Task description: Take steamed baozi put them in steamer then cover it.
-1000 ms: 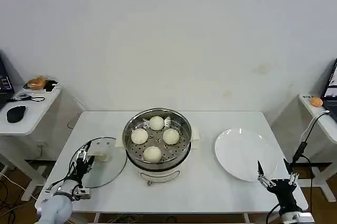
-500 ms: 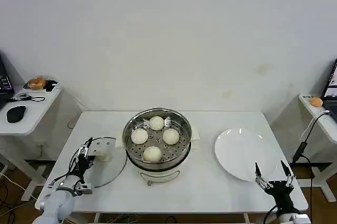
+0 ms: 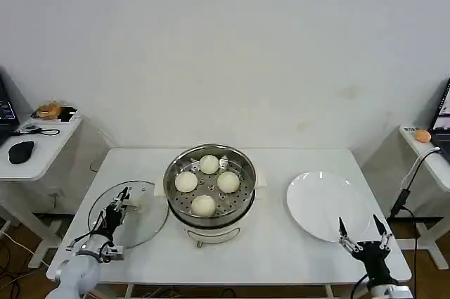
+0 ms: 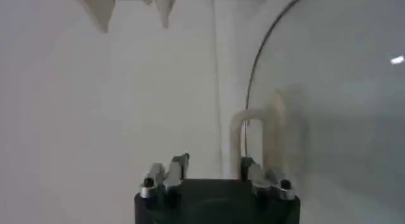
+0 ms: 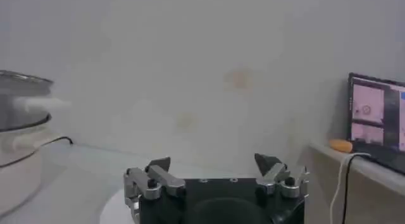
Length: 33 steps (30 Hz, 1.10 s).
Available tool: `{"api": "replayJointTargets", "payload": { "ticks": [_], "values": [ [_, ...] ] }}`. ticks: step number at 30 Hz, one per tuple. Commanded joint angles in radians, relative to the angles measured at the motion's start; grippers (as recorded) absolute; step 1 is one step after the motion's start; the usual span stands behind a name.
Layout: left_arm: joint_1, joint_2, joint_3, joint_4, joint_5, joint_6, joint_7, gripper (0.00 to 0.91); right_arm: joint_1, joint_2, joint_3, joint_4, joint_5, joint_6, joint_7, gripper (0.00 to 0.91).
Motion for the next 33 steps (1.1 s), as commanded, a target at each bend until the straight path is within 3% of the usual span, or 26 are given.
{"api": "replayJointTargets", "payload": {
  "ticks": [1,7,23,33],
  "values": [
    [0.051,0.000,-0.031,-0.071,0.005,-0.001,-0.067,0.000,0.000,-0.001,-0.007,0.006,-0.003,-0.001,0.000,0.907],
    [0.086,0.014,-0.057,-0.156,-0.010,0.049,-0.091,0.000,-0.001,-0.006,-0.013,0.008,-0.005,-0.001,-0.002,0.907],
    [0.121,0.147,-0.115,-0.440,-0.184,0.373,0.155,0.000,0.005,-0.019,-0.035,0.001,-0.021,-0.001,-0.010,0.907],
    [0.120,0.204,-0.031,-0.663,-0.320,0.552,0.295,0.000,0.005,-0.013,-0.040,-0.007,-0.060,0.012,-0.012,0.907]
  ]
}}
